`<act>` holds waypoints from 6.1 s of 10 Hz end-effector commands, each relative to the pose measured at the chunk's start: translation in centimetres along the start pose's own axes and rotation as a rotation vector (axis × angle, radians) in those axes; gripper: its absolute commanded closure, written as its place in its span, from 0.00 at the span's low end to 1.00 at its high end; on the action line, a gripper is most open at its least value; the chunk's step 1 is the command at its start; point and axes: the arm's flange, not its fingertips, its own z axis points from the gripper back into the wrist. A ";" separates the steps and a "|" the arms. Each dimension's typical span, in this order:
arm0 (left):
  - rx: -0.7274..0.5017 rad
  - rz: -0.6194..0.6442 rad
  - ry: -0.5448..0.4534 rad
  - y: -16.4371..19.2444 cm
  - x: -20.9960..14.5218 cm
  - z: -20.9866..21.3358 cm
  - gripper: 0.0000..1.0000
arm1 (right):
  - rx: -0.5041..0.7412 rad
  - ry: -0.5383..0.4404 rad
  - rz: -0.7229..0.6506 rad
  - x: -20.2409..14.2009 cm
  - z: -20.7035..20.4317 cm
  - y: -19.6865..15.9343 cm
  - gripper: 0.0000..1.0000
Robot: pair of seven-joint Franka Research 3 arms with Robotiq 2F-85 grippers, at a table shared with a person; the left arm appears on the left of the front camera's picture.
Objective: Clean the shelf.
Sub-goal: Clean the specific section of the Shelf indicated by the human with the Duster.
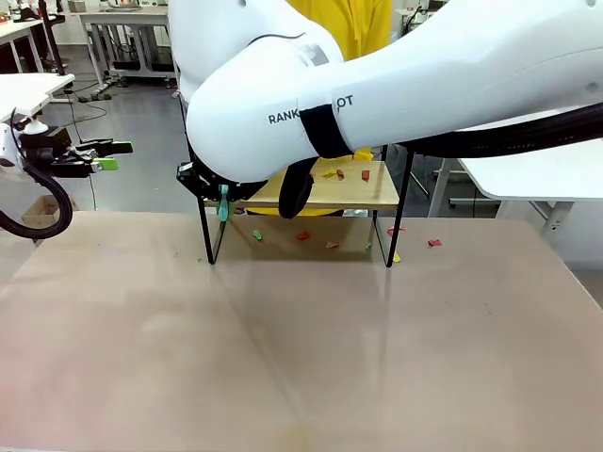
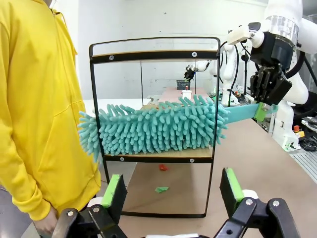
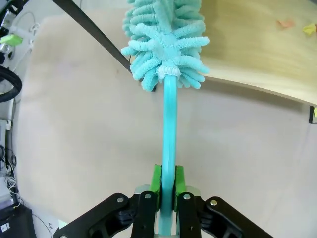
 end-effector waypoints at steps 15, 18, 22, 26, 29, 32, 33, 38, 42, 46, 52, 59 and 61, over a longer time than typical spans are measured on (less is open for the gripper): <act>0.003 -0.011 -0.002 -0.2 0.3 0.0 0.00 | -0.104 0.045 -0.147 -6.3 6.0 -21.5 0.87; 0.003 -0.011 -0.002 -0.2 0.3 0.0 0.00 | -0.245 0.061 -0.251 -6.2 5.8 -23.8 0.87; 0.003 -0.011 -0.002 -0.2 0.3 0.0 0.00 | -0.089 -0.021 0.031 -7.9 9.7 -24.8 0.87; 0.003 -0.011 -0.002 -0.2 0.3 0.0 0.00 | 0.170 -0.032 0.454 -10.8 13.5 -29.7 0.87; 0.003 -0.011 -0.002 -0.2 0.3 0.0 0.00 | 0.154 0.113 0.766 -13.7 14.4 -30.5 0.87; 0.003 -0.011 -0.002 -0.2 0.3 0.0 0.00 | 0.157 0.345 1.016 -17.4 14.8 -33.9 0.87; 0.003 -0.011 -0.002 -0.2 0.3 0.0 0.00 | 0.172 0.419 1.082 -18.3 14.8 -35.0 0.87; 0.003 -0.011 -0.002 -0.2 0.3 0.0 0.00 | 0.199 0.608 1.142 -20.3 13.1 -36.2 0.87; 0.003 -0.011 -0.002 -0.2 0.3 0.0 0.00 | 0.199 0.608 1.142 -20.3 13.1 -36.2 0.87; 0.003 -0.011 -0.002 -0.2 0.3 0.0 0.00 | 0.199 0.608 1.142 -20.3 13.1 -36.2 0.87; 0.003 -0.011 -0.002 -0.2 0.3 0.0 0.00 | 0.199 0.608 1.142 -20.3 13.1 -36.2 0.87; 0.003 -0.011 -0.002 -0.2 0.3 0.0 0.00 | 0.199 0.608 1.142 -20.3 13.1 -36.2 0.87; 0.003 -0.011 -0.002 -0.2 0.3 0.0 0.00 | 0.199 0.608 1.142 -20.3 13.1 -36.2 0.87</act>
